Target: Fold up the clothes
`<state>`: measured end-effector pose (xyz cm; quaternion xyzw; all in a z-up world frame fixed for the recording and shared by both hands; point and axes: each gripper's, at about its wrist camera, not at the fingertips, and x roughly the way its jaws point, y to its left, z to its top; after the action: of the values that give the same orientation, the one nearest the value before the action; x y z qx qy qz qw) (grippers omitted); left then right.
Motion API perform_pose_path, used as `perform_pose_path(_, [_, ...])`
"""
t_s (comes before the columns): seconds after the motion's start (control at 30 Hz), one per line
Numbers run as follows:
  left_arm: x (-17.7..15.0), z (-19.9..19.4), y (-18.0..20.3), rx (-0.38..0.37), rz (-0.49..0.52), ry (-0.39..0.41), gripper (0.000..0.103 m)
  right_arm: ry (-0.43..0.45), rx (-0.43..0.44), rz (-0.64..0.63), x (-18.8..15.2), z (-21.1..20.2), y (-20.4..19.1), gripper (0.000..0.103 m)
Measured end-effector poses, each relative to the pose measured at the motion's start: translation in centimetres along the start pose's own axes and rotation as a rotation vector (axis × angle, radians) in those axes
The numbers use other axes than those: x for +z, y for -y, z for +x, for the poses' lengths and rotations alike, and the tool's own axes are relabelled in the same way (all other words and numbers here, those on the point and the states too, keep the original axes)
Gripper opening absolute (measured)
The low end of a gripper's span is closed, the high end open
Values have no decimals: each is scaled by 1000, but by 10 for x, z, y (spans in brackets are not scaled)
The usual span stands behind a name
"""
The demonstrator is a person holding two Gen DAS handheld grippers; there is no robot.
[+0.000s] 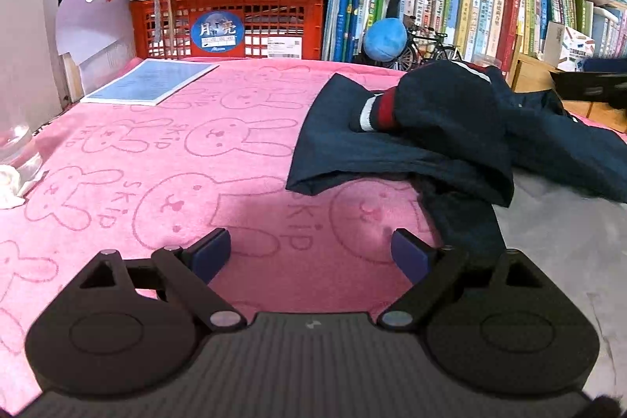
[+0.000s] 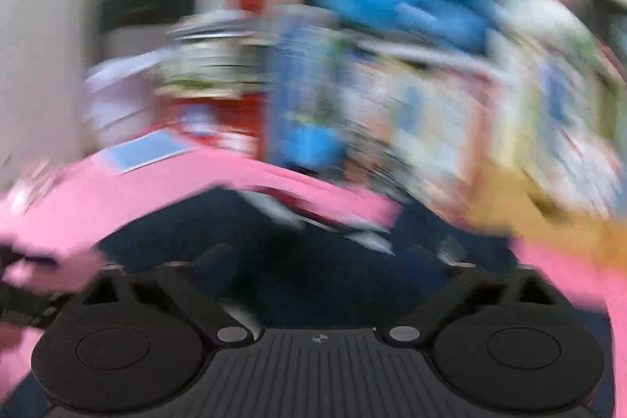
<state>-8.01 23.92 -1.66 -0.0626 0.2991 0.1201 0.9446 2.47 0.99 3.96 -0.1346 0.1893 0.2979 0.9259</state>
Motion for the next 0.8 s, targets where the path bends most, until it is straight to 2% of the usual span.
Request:
perform_pose_path(0.1, [0, 0, -2, -2, -14, -2, 90, -80, 13, -55, 11, 53, -36, 98])
perform_pose_path(0.17, [0, 0, -4, -4, -21, -2, 90, -134, 22, -92, 18, 88, -61, 103])
perform_pose_path(0.2, [0, 0, -4, -5, -22, -1, 90, -160, 27, -111, 22, 105, -73, 101])
perform_pose_path(0.27, [0, 0, -4, -9, -22, 0, 90, -237, -4, -117, 21, 136, -84, 71])
perform_pose_path(0.3, [0, 0, -4, -10, -22, 0, 90, -265, -17, -56, 18, 143, -75, 42])
perform_pose_path(0.33, [0, 0, -5, -17, -22, 1, 90, -256, -12, 24, 18, 141, -62, 32])
perform_pose_path(0.37, [0, 0, -5, -24, -23, 3, 90, -226, 5, 128, 20, 131, -45, 28])
perform_pose_path(0.4, [0, -1, -5, -26, -23, 3, 91, -193, -3, 179, 20, 119, -33, 21])
perform_pose_path(0.53, [-1, -1, -4, -29, -21, 6, 91, 27, -124, 227, 29, 43, 19, 20])
perform_pose_path(0.67, [0, -1, -3, -30, -20, 2, 92, 152, -264, 273, 17, -18, 79, 20])
perform_pose_path(0.73, [0, -1, -4, -36, -20, 7, 92, 132, -335, 320, 0, -31, 113, 25])
perform_pose_path(0.77, [0, -2, -4, -40, -20, 9, 92, 85, -347, 358, -14, -33, 130, 28])
perform_pose_path(0.8, [0, -4, -3, -58, -16, 15, 92, 16, -355, 412, -29, -30, 148, 46])
